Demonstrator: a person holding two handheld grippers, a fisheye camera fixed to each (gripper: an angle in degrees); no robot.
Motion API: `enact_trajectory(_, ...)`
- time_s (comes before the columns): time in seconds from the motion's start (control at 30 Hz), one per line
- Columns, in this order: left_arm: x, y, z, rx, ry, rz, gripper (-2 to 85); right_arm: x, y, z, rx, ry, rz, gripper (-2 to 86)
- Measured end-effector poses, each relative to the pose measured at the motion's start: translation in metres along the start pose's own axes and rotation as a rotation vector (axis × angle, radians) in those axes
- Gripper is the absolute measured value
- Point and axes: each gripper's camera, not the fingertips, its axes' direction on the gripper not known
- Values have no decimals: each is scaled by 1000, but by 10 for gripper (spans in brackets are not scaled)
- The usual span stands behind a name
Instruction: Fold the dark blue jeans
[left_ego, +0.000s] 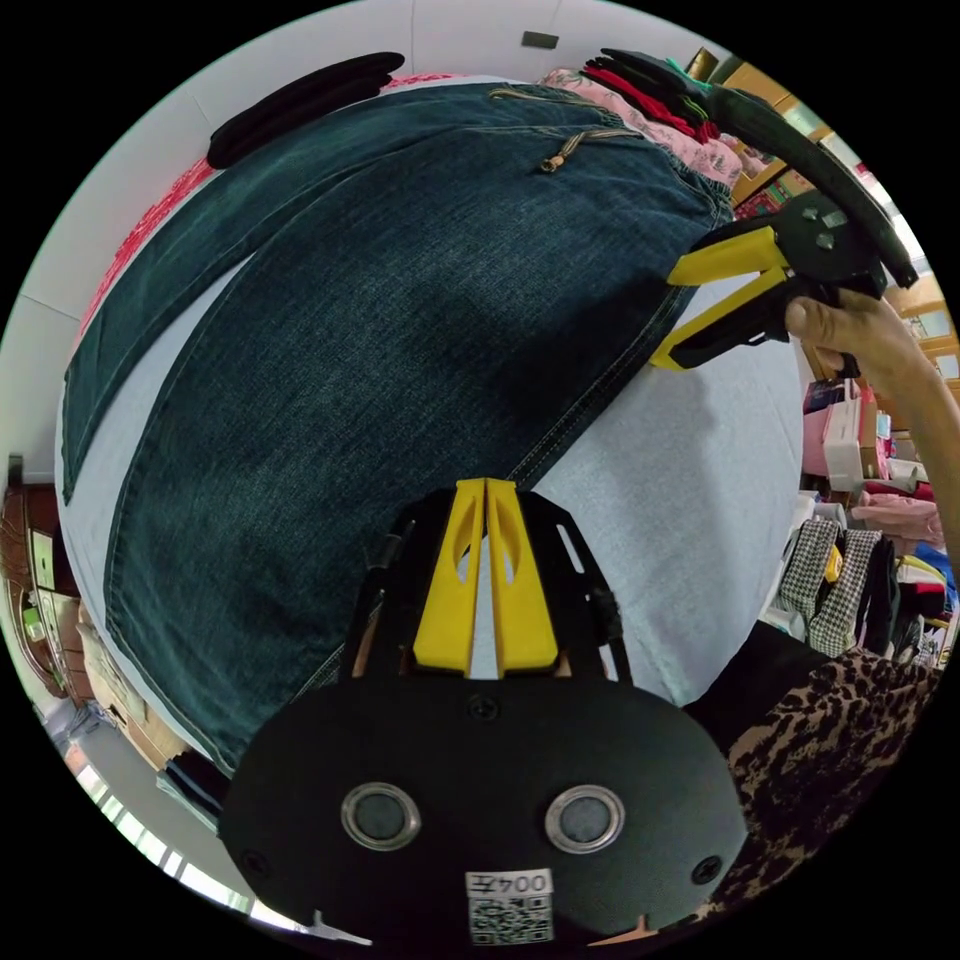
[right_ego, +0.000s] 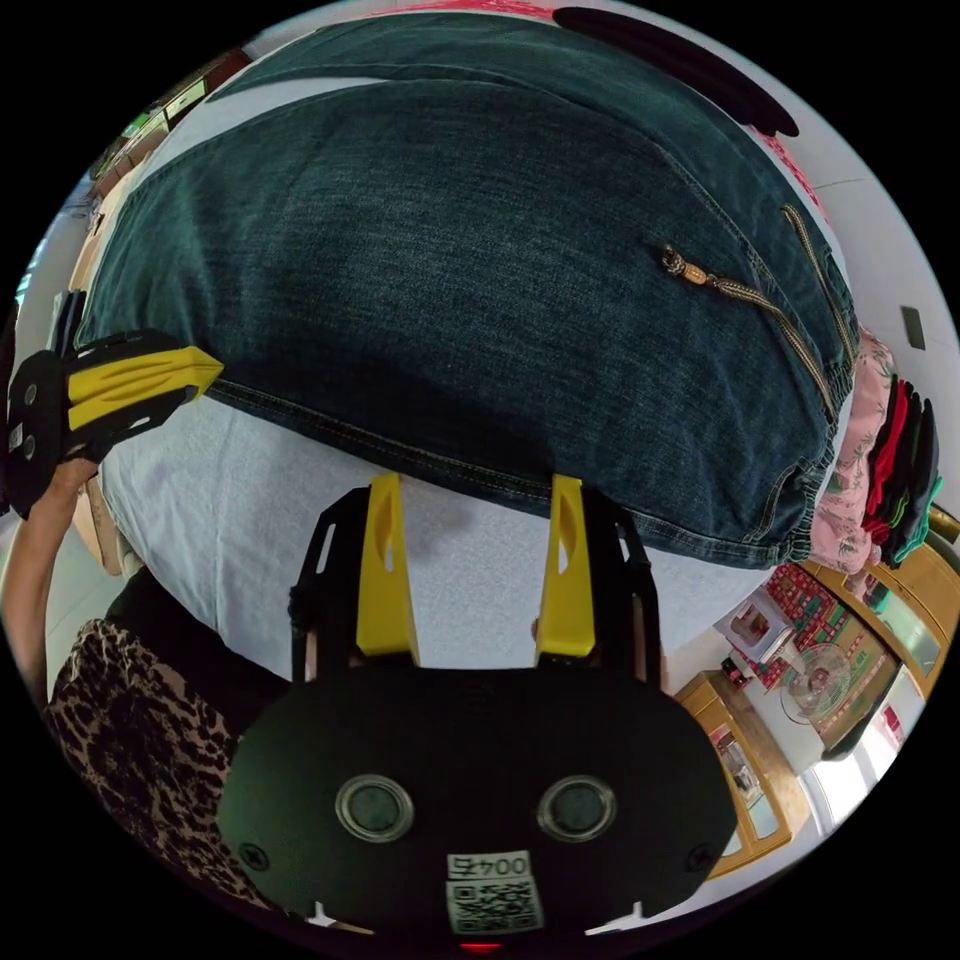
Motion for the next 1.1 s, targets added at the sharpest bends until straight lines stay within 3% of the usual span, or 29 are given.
enact_trajectory(0.4,-53,-16,-35,65,112,-28,1,14,-22,-26,-5,-11,8,204)
enact_trajectory(0.63,-80,-28,-67,75,124,60,2,18,-38,-39,-33,-5,7,201)
enact_trajectory(0.9,-132,-37,-117,102,371,161,14,20,-54,-51,-54,-2,6,202)
enact_trajectory(1.1,-238,-60,-215,331,220,271,96,19,-71,-59,-104,-11,4,206)
